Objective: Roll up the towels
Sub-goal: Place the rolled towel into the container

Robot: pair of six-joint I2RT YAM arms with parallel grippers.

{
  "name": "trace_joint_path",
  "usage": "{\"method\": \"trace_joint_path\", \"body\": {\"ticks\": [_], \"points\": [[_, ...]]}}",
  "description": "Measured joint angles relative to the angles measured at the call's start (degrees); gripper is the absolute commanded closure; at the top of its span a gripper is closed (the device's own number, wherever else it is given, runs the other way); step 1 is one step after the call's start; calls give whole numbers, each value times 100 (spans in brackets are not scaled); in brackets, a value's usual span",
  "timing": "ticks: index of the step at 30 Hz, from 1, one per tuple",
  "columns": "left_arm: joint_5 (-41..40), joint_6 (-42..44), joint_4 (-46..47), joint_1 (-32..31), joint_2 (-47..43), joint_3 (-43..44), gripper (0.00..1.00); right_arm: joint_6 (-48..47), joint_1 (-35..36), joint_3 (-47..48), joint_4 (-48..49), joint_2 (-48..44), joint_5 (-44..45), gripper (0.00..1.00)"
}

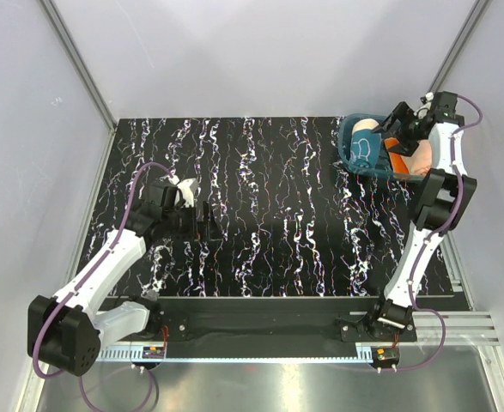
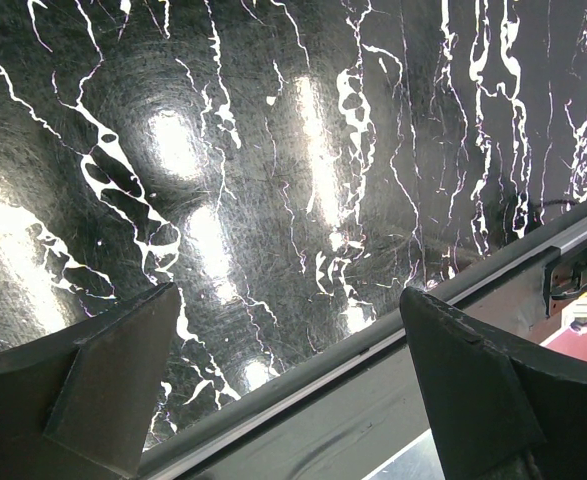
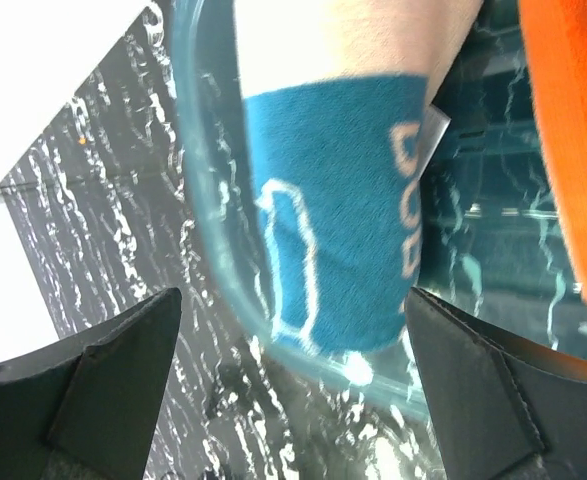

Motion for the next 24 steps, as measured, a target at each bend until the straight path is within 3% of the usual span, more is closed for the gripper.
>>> {"method": "trace_joint_path", "body": {"ticks": [5,9,12,16,20,24], "points": [[-11,0,2,0,-39,0,1,-4,131,-645,48,-726,125,0],[-17,0,17,-7,-175,-15,1,-109,632,-1716,332,-1672,374,0],[-94,0,24,-17,-295,-15,1,-166,1193,-2909,778,-2763,621,0],[-243,2,22,-22,-354,-15,1,-22,1845,-5121,1941,-4916,647,0],[-483,0,22,-22,-540,-15,1,352,1786,-6822,2874,-6802,739,0],[-992,-11,125,-22,-1095,-92,1,551,1742,-7578,3134,-7606,968,0]]}}
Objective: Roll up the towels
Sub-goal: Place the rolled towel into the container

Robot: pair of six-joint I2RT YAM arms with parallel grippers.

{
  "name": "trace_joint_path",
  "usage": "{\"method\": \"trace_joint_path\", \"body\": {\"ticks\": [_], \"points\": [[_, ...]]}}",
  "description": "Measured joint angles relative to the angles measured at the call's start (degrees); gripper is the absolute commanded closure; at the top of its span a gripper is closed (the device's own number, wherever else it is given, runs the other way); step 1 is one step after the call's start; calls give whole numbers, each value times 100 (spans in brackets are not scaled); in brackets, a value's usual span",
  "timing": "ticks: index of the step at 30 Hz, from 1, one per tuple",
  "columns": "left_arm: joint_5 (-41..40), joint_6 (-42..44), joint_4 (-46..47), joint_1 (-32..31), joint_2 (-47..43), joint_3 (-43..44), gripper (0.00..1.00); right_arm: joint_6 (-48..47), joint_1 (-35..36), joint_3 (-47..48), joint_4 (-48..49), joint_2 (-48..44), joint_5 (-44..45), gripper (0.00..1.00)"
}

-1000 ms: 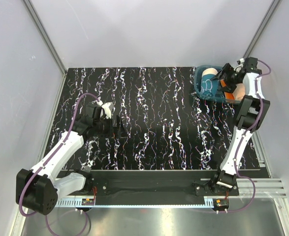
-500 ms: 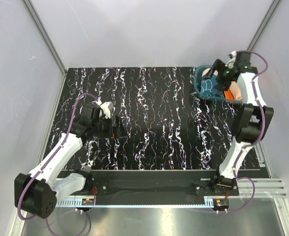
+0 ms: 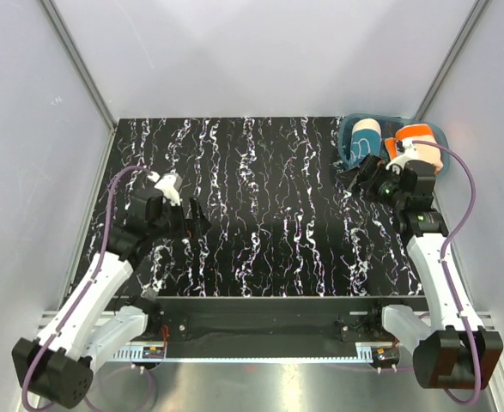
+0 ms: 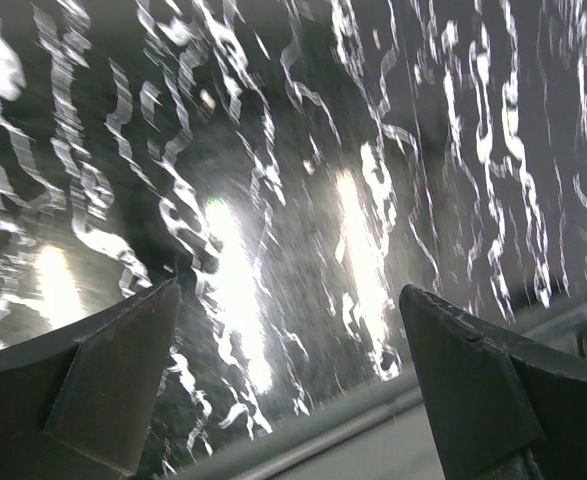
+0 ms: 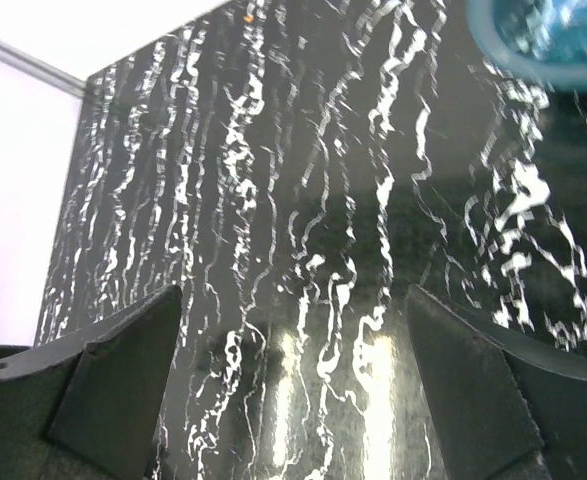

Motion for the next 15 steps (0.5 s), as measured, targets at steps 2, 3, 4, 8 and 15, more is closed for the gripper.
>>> {"method": "trace_joint_path", "body": {"ticks": [2,3,4,8,15], "points": [[-382,-46,101,0,-442,-125,1,79,0,-203,-4,-164,166,0],[-505,-63,151,0,-610,-184,1,107,0,-317,-28,-260,264,0],[-660,-74,264,0,-804,-275,1,125,0,-402,-72,-350,363,0],[-1329,-59,901,0,-1646,-885,8,208,0,-717,-155,-758,553,0],[-2310,918,2155,0,-3021,-2044,1,498,0,-1115,-240,-1497,616,0]]}}
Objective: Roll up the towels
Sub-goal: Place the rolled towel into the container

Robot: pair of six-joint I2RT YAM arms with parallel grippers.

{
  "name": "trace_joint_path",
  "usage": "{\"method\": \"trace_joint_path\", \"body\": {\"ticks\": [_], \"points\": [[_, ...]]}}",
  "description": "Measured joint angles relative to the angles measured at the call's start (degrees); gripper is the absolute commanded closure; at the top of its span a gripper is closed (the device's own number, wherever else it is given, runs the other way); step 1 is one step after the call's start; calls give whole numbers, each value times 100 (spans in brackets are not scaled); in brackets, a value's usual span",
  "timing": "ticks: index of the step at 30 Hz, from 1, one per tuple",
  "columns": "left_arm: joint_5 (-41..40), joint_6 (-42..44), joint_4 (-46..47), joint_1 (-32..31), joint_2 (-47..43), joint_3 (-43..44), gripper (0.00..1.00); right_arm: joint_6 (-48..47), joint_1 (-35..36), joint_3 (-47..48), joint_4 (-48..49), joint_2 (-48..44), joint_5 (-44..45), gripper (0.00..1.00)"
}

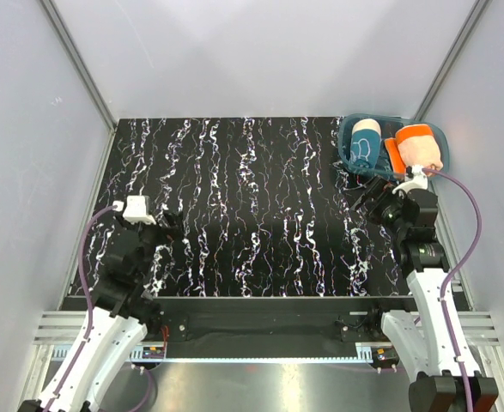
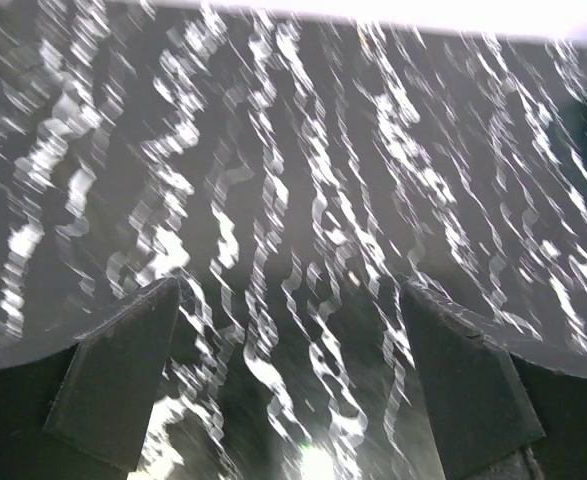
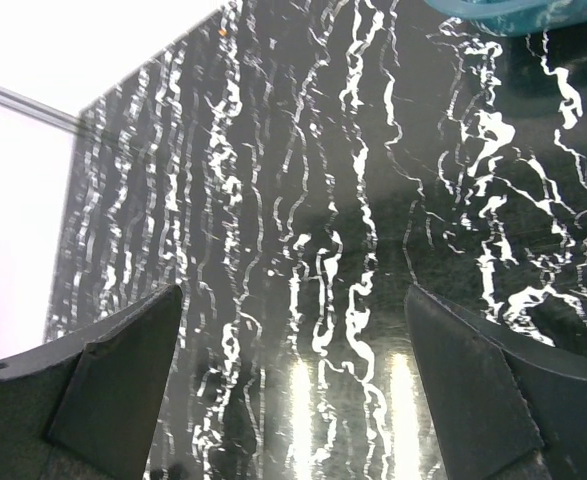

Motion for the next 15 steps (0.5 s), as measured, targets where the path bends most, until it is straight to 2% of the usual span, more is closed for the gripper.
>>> {"method": "trace_joint_path", "body": {"ticks": [4,11,15], "points": [[-708,361,686,0,181,-129,1,227,0,-31,7,-201,-7,0],[-1742,984,1974,63,1145,-748,1,396,0,-31,-192,-348,-284,0],[-2153,1156,3270,273,1742,-1346,1,452,0,-28,-448,-463,-570,0]]}}
